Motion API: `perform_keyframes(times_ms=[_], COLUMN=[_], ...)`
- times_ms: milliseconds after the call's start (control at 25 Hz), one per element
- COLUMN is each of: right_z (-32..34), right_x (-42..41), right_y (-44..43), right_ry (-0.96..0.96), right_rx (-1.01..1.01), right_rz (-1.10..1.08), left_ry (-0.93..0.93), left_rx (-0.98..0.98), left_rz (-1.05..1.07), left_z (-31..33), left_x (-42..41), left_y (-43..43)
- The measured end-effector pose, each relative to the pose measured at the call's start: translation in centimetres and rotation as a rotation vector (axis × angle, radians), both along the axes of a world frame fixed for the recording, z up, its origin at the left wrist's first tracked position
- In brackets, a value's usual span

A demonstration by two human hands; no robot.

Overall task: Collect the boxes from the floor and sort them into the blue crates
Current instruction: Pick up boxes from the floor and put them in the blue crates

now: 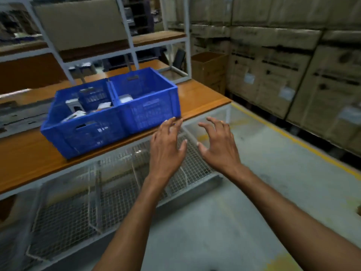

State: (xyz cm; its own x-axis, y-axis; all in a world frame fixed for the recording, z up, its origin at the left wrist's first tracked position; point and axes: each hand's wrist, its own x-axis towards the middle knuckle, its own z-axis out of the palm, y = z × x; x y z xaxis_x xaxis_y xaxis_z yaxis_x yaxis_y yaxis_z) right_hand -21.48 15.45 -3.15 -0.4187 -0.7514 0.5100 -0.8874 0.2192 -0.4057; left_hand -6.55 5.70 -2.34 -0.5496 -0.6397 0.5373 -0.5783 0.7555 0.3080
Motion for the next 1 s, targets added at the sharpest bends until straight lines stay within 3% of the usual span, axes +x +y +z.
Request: perform_keyframes(times_ms=[160, 400, 600, 800, 1000], right_z=[-1.7, -3.8, -6.9, -10.8, -12.7], right_x=[-1.8, -8.1, -13.5, -18.9, -23.7], right_y=[11.4, 30.3, 48.5, 68.1, 80.3], right_ry=[0.004, -0.142, -0.248, -0.347, -0.440], right_rx=[0.009, 0.009, 0.076, 0.150, 0.132], right_rz=[-0.120, -0.362, -0.486, -0.688, -0.841], left_ry=[0.009, -0.028, -0.029, -0.128, -0.246], left_rx=[0.056, 0.101, 0.249, 0.407, 0.427], left_rz=[-0.113, -0.388, -0.565, -0.761, -0.904], left_z=[-1.7, -2.8, -5.6, -9.5, -11.3], left_x=[-3.4, -11.4, -20.4, -29.1, -35.9], left_y=[8.8, 25.3, 40.7, 58.1, 70.2])
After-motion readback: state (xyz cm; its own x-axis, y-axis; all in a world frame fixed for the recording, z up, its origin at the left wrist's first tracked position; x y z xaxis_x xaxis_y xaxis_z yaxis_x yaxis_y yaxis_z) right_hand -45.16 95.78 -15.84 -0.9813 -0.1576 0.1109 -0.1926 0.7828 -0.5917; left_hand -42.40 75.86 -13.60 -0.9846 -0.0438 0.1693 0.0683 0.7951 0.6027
